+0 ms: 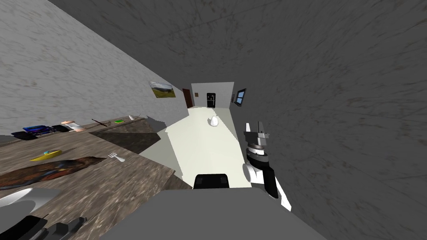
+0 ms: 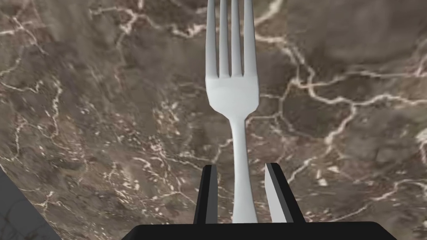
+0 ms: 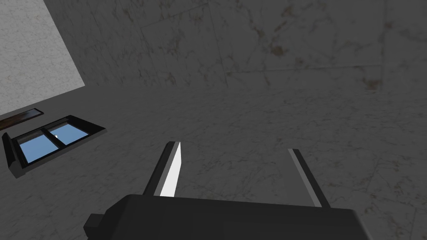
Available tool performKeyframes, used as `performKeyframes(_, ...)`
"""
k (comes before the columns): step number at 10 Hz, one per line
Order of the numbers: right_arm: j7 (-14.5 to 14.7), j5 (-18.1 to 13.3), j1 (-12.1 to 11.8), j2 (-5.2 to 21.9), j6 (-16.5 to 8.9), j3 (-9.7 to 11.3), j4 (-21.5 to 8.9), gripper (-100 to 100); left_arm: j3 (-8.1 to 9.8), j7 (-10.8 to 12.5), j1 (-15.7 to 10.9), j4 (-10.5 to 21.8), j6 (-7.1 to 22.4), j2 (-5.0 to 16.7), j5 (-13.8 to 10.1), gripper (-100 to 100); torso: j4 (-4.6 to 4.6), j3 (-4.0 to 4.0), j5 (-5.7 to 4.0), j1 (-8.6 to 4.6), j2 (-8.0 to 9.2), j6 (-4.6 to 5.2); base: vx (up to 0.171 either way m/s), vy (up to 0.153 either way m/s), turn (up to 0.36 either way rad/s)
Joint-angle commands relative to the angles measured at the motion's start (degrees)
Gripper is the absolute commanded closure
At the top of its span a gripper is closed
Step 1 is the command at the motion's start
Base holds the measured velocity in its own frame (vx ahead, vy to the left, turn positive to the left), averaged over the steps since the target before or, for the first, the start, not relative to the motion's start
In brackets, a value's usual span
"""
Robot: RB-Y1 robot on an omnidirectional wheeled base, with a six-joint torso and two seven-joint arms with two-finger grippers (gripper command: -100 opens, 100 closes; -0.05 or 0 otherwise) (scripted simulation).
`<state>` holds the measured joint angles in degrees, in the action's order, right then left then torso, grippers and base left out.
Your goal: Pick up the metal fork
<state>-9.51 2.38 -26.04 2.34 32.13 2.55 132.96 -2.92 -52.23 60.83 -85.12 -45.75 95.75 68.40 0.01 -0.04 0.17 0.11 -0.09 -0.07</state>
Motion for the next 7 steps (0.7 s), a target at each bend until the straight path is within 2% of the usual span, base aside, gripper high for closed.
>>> performKeyframes(1, 0.0, 0.0, 0.0, 0.0, 0.0, 0.0, 0.0, 0, 0.0, 0.0, 0.0, 0.0, 0.0, 0.0, 0.0, 100, 0.0, 0.0, 0.0, 0.0, 0.0, 0.0, 0.0, 0.0, 0.0)
performKeyframes(2, 0.0, 0.0, 0.0, 0.0, 0.0, 0.0, 0.0, 0, 0.0, 0.0, 0.0, 0.0, 0.0, 0.0, 0.0, 0, 0.0, 0.0, 0.0, 0.0, 0.0, 0.0, 0.0, 0.0, 0.0)
performKeyframes(3, 0.0, 0.0, 0.0, 0.0, 0.0, 0.0, 0.0, 0, 0.55, 0.16, -1.27, 0.2, -1.77, 1.43, -0.58, 100, 0.0, 0.0, 0.0, 0.0, -0.01, 0.0, -0.014, -0.002, 0.101)
performKeyframes(5, 0.0, 0.0, 0.0, 0.0, 0.0, 0.0, 0.0, 0, 1.81, 0.33, -1.44, 0.11, -3.17, 3.24, -1.51, 100, 0.02, 0.03, -0.03, -0.03, 0.05, -0.02, -0.021, -0.004, 0.092)
performKeyframes(6, 0.0, 0.0, 0.0, 0.0, 0.0, 0.0, 0.0, 0, 1.85, 0.0, -0.56, 0.05, -2.42, 2.71, -1.44, 100, 0.02, 0.04, -0.05, -0.05, 0.06, 0.0, -0.008, 0.0, 0.01)
performKeyframes(7, 0.0, 0.0, 0.0, 0.0, 0.0, 0.0, 0.0, 0, 2.05, 0.02, -0.45, 0.0, -2.54, 2.87, -1.55, 0, 0.02, 0.03, -0.01, -0.03, 0.04, -0.01, 0.0, 0.0, 0.0)
